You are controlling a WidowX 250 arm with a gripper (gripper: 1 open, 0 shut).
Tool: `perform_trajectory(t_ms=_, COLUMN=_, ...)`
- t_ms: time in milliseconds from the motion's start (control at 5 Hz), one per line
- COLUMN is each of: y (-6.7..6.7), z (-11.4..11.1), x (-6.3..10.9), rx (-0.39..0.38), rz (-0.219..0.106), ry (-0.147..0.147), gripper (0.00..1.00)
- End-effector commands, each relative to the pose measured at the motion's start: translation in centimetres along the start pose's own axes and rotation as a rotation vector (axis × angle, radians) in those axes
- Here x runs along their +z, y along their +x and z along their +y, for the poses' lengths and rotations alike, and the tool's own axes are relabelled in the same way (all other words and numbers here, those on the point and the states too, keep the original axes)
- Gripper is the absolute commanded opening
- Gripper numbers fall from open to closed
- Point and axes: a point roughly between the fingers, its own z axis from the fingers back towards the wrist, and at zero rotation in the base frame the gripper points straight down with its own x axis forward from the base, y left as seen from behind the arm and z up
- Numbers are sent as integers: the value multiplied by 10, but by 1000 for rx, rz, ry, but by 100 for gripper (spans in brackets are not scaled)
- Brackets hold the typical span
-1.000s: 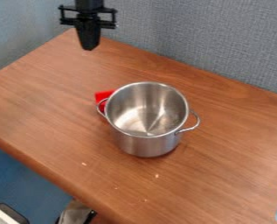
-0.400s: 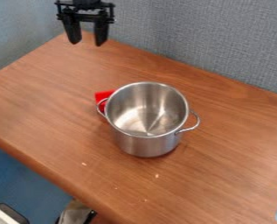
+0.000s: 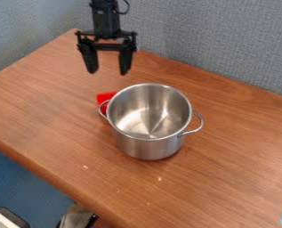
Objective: Move the red object from the metal pot to the table
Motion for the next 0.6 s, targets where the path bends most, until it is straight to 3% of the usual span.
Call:
perform_trajectory(t_ms=0, y=1, z=-9, x=42, rx=33, rz=-132, ry=-42, gripper=100)
perform_trajectory(t_ms=400, y=18, z=-13, x=36, rx=140, rz=-153, ry=-87, gripper=100)
